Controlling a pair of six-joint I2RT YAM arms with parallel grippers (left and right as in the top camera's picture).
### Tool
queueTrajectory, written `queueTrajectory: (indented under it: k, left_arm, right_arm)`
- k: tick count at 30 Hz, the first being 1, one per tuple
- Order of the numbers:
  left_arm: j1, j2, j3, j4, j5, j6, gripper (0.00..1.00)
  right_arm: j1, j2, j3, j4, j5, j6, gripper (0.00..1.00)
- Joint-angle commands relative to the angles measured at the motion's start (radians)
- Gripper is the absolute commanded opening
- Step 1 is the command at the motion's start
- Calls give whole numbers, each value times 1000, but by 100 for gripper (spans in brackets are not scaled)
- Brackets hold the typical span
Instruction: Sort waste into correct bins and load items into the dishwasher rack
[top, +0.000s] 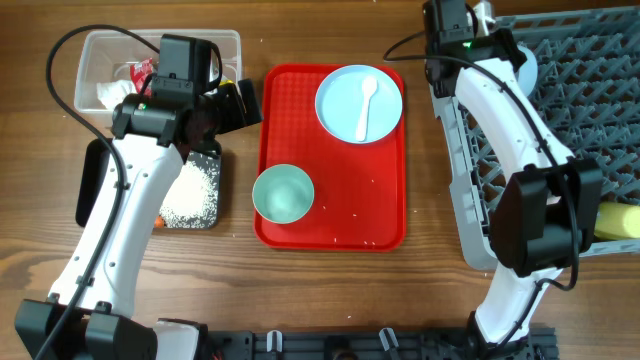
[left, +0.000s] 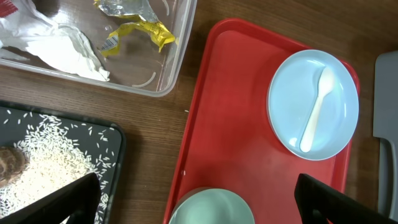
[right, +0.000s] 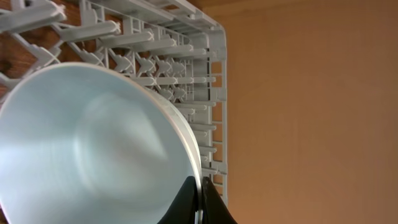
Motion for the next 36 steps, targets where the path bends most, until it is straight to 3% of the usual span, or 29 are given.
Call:
queueTrajectory:
  k: [1, 6, 8, 17, 36]
  left_arm:
    - [3, -4, 6, 2, -9, -2, 100]
    - [3, -4, 6, 2, -9, -2, 100]
    - [3, -4, 6, 2, -9, -2, 100]
    - [3, -4, 6, 2, -9, -2, 100]
    - [3, -4, 6, 2, -9, -2, 100]
  right_arm:
    - [28, 39, -3, 6, 31, -54, 5]
    - [34, 76, -3, 47, 248, -111, 4]
    - [36, 76, -3, 107, 292, -207, 4]
    - [79, 76, -3, 90, 175, -224, 4]
    - [43, 77, -4, 73, 119, -206, 4]
